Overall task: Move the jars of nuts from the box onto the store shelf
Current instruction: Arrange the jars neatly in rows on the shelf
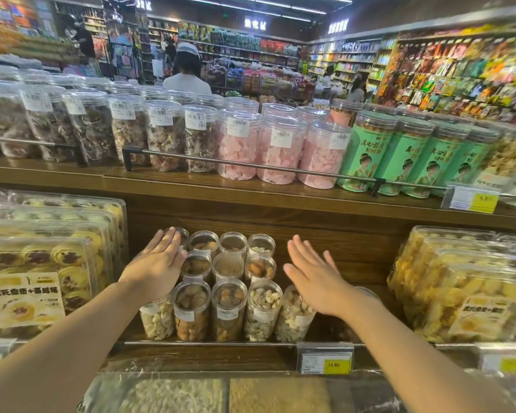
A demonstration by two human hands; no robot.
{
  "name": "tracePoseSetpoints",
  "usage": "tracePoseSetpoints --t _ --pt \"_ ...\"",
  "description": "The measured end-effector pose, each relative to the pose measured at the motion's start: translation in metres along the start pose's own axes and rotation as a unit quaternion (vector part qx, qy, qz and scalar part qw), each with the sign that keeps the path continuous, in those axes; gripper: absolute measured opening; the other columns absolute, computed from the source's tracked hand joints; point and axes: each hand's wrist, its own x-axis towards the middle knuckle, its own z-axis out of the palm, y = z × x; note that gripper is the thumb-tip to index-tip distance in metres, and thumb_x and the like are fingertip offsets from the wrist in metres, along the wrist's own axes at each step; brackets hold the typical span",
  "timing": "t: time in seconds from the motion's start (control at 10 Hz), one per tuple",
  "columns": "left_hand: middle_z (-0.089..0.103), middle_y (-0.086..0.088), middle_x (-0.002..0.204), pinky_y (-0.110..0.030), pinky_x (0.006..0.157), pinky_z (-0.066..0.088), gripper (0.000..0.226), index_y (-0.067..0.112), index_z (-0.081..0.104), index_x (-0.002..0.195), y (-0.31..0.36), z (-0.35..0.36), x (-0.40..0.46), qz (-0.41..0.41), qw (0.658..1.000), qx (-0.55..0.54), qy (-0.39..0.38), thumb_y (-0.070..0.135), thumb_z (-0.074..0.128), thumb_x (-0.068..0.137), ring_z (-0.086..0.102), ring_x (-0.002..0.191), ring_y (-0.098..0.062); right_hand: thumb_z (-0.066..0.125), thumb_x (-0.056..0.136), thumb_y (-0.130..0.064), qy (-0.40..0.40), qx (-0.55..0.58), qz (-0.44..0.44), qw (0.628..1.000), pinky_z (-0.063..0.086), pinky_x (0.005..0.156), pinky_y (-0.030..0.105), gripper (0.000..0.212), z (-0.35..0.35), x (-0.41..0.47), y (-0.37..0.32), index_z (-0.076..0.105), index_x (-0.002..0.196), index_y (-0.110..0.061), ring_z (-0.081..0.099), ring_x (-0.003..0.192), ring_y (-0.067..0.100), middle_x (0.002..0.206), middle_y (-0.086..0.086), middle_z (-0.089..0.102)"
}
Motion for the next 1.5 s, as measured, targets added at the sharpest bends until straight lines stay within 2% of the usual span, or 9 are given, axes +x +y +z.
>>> tracePoseSetpoints --t 0.1,0.2,0.3,0.6,0.8,1.2,1.3,1.4,1.5 --pt "-0.008 0.011 0.169 -0.032 0.125 -0.006 0.061 0.018 0.004 0.163 0.001 -0.001 0.0 0.007 1.0 -0.01 0.004 0.045 0.017 0.109 -0.018 0.152 -0.006 0.006 0.102 -0.063 0.015 -0.043 0.042 0.998 -0.016 0.122 0.044 0.066 -0.008 -0.018 0.043 -0.012 0.159 -0.036 -0.024 0.148 0.005 0.161 -0.02 -0.023" --pt "-0.008 0.01 0.169 -0.03 0.125 -0.007 0.061 0.017 0.005 0.163 0.001 -0.001 0.0 0.009 1.0 -0.01 0.004 0.044 0.017 0.109 -0.018 0.152 -0.006 0.003 0.099 -0.067 -0.017 -0.047 0.135 0.99 -0.017 0.122 0.047 0.069 0.001 -0.036 0.082 -0.013 0.159 -0.036 -0.024 0.15 0.006 0.162 -0.02 -0.024" --pt "-0.006 0.007 0.169 -0.029 0.124 -0.009 0.061 0.015 0.006 0.163 0.001 -0.001 -0.002 0.016 1.0 -0.003 0.009 0.043 0.017 0.109 -0.017 0.152 -0.006 -0.001 0.099 -0.065 -0.012 -0.024 0.175 0.984 -0.013 0.123 0.049 0.069 0.016 -0.038 0.095 -0.017 0.158 -0.035 -0.023 0.151 0.008 0.164 -0.017 -0.025" --pt "-0.004 0.006 0.169 -0.029 0.125 -0.009 0.061 0.015 0.008 0.162 -0.004 0.002 0.002 0.02 1.0 0.004 0.015 0.042 0.02 0.109 -0.016 0.153 -0.006 -0.004 0.097 -0.068 0.007 0.005 0.161 0.987 -0.017 0.122 0.045 0.075 0.015 0.01 0.069 -0.015 0.16 -0.028 -0.024 0.151 0.013 0.166 -0.009 -0.023" --pt "-0.005 0.007 0.169 -0.028 0.124 -0.01 0.061 0.016 0.006 0.162 -0.007 0.004 0.005 0.022 1.0 0.002 0.013 0.043 0.018 0.109 -0.017 0.152 -0.005 0.002 0.097 -0.072 -0.017 0.072 0.155 0.985 -0.012 0.123 0.043 0.079 0.009 0.036 0.035 -0.004 0.162 -0.028 -0.016 0.154 0.015 0.171 -0.003 -0.003" --pt "-0.007 0.012 0.169 -0.027 0.123 -0.009 0.062 0.02 0.005 0.163 -0.005 0.002 0.002 0.009 1.0 -0.001 0.013 0.047 0.017 0.108 -0.018 0.152 -0.005 0.006 0.104 -0.062 -0.059 0.214 0.134 0.966 -0.008 0.122 0.043 0.069 0.004 0.041 -0.02 -0.003 0.163 -0.028 -0.012 0.155 0.02 0.169 -0.008 -0.01" --pt "-0.008 0.009 0.169 -0.027 0.123 -0.01 0.062 0.018 0.004 0.163 -0.003 0.002 0.002 0.013 1.0 0.002 0.012 0.045 0.016 0.108 -0.019 0.152 -0.006 0.006 0.105 -0.06 -0.053 0.196 0.127 0.971 -0.008 0.123 0.044 0.067 0.011 0.042 -0.016 -0.006 0.162 -0.027 -0.013 0.155 0.02 0.169 -0.007 -0.012" --pt "-0.008 0.008 0.169 -0.026 0.122 -0.011 0.061 0.016 0.003 0.163 -0.001 0.001 0.001 0.012 1.0 0.01 0.009 0.042 0.015 0.109 -0.019 0.152 -0.007 0.009 0.106 -0.056 0.004 0.152 0.118 0.981 -0.01 0.124 0.048 0.065 0.016 0.045 -0.009 -0.012 0.16 -0.029 -0.019 0.153 0.018 0.167 -0.005 -0.021" --pt "-0.009 0.007 0.169 -0.028 0.123 -0.011 0.061 0.016 0.003 0.163 -0.001 0.001 0.002 0.015 1.0 0.013 0.007 0.042 0.014 0.109 -0.02 0.152 -0.008 0.009 0.106 -0.053 0.055 0.092 0.064 0.992 -0.015 0.123 0.044 0.061 0.02 0.028 -0.003 -0.016 0.159 -0.032 -0.027 0.15 0.012 0.165 -0.01 -0.026"
